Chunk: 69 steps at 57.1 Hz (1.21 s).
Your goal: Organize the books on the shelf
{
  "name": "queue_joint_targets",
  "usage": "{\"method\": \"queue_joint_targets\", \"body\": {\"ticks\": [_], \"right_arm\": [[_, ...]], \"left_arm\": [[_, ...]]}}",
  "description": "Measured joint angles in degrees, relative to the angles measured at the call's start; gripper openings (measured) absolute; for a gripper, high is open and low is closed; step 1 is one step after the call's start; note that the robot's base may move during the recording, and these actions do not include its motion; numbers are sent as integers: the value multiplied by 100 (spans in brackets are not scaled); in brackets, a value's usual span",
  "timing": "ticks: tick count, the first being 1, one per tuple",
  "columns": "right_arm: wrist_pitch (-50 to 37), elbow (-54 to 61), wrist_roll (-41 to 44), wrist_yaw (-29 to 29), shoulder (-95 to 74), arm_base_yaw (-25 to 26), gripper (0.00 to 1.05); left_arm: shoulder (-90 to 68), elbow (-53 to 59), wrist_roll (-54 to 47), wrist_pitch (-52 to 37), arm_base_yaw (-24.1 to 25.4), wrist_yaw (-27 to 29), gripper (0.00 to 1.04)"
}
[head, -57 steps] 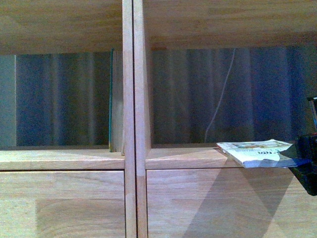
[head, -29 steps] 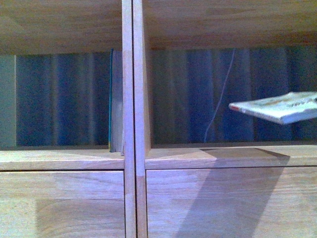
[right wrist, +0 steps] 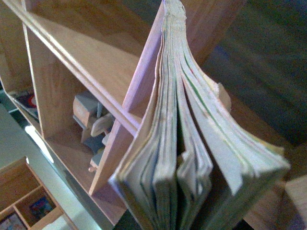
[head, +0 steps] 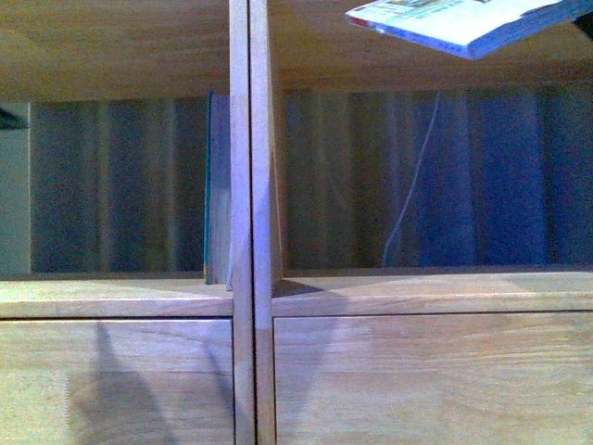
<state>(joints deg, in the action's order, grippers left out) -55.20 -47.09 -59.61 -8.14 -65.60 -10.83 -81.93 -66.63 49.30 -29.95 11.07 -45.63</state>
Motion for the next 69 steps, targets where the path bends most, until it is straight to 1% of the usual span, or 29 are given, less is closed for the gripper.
{"method": "queue_joint_targets", "body": {"ticks": [6,13,25,36,48,52,55,57,60,68,69], "right_arm": [[-302,125,203,85,-138,-306,7],[-728,243,485,103,-238,-765,7],[-861,243,730,116,-343,-1344,7],[-839,243,955,153,-417,-1692,7],[-841,243,955,142,-417,-1895,7],[-846,251,949,146,-415,-1967,7],[-844,260,953,146,-411,-2024,7],[-844,267,960,140,-411,-2055,7],[-844,269,984,138,-409,-2118,7],[-813,269,999,125,-400,-2229,7],[-809,269,1001,120,-398,-2238,7]], "left_arm": [[-15,-313,337,13,-494,188,97],[7,-457,758,-59,-1207,376,97],[59,-452,730,31,-2122,741,97],[59,-431,704,-120,-2680,885,97],[90,-424,422,-11,-2981,1034,97],[101,-422,385,20,-3036,1054,89],[142,-367,365,-17,-3095,1054,81],[175,-323,363,-52,-3115,1054,77],[262,-190,341,-164,-3167,1051,69],[525,164,264,-509,-3307,914,51],[592,254,225,-608,-3331,855,48]]}}
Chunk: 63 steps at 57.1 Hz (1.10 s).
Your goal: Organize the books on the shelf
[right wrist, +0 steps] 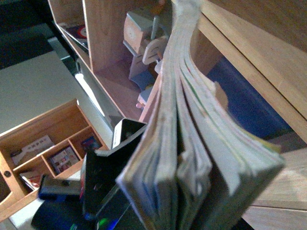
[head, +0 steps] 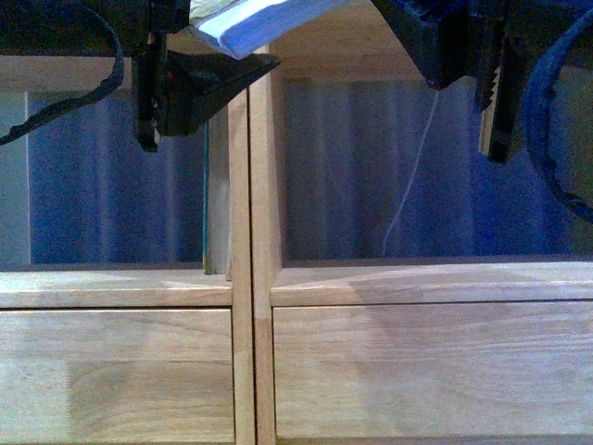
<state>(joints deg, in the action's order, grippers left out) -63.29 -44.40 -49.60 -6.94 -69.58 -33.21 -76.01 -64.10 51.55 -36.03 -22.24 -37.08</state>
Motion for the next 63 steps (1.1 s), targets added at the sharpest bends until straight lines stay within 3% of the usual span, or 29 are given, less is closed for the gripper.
{"method": "queue_joint_targets", "body": {"ticks": [8,16,24,30,39,49,55,63], "right_arm": [[24,-22,39,-76,83,-59,7],[55,-31,57,-188,136,-118,9],[70,28,55,-452,170,-24,36],[96,197,52,-546,313,225,49],[302,728,22,-1003,732,1029,75],[450,1364,-225,-1681,1300,2369,99],[452,1631,-505,-2149,1620,3213,97],[455,1873,-861,-2754,2050,4273,98]], "left_arm": [[354,476,-164,-568,-133,-140,30],[627,732,-173,-855,-131,-37,19],[848,916,-256,-748,98,-208,19],[745,848,-385,-780,411,-240,19],[343,592,-1032,-625,1117,70,19],[-79,350,-2546,-254,1729,872,19],[-452,-2,-3418,-9,2009,1285,19],[-1097,-767,-4343,984,2267,1838,19]]}}
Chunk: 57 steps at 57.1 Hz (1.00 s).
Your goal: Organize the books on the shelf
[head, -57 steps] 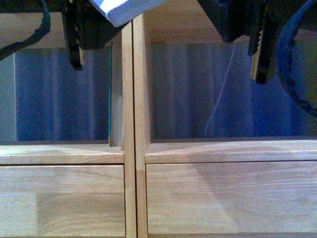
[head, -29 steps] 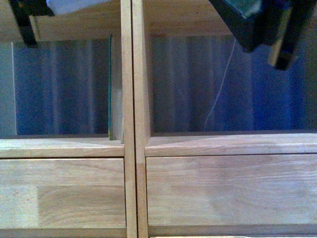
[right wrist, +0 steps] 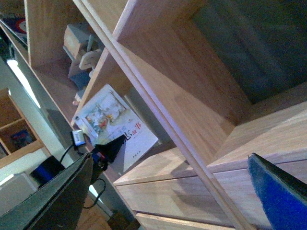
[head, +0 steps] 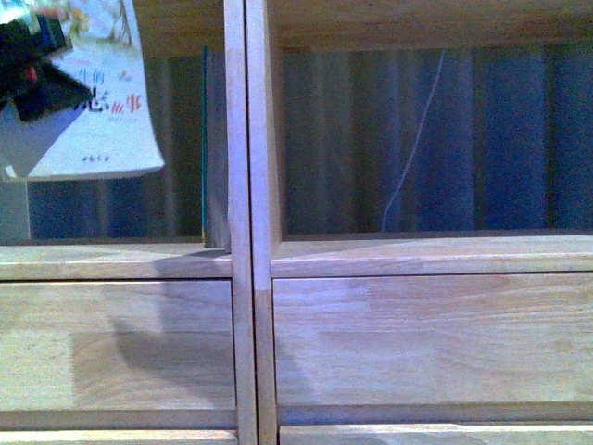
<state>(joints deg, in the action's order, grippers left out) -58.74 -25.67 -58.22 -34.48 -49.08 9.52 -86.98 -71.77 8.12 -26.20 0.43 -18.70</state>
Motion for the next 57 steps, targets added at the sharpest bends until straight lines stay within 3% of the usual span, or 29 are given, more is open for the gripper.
{"method": "queue_joint_targets", "body": {"ticks": [7,16,25,35,57], "right_arm": [[-17,85,-339,-348,372,680,98],[94,245,-557,-549,861,935,98],[981,586,-468,-376,1703,455,98],[1709,684,-201,-173,2339,-164,98],[1735,691,-105,-146,2387,-216,98]], "left_arm": [[-625,-643,-448,431,81,286,19],[-1078,-1158,-1198,424,-57,570,19],[-1563,-1567,-2575,157,-538,1086,19],[-1965,-1666,-3198,-109,-686,1604,19],[-2693,-2476,-3235,-188,-826,2124,19]]}}
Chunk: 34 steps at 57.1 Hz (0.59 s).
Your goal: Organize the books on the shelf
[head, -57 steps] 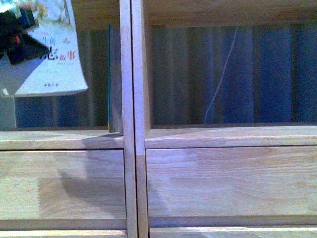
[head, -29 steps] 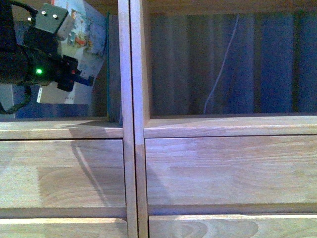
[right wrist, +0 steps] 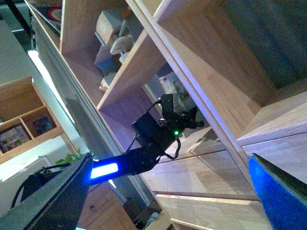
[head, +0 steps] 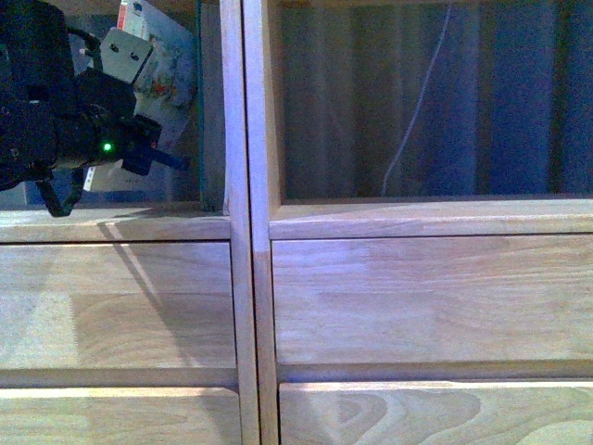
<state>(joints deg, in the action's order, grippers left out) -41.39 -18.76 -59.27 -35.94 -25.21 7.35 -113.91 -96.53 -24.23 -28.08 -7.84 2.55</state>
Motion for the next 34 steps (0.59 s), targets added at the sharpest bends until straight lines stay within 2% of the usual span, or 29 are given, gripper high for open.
{"method": "queue_joint_targets", "body": {"ticks": [19,34], "right_arm": [[0,0,9,2,0,-2,98],[0,0,11,4,0,-2,98]], "left_arm": [[-140,-15,-17,-46,-391,356,19],[-144,107,-107,-116,-422,382,60]]}}
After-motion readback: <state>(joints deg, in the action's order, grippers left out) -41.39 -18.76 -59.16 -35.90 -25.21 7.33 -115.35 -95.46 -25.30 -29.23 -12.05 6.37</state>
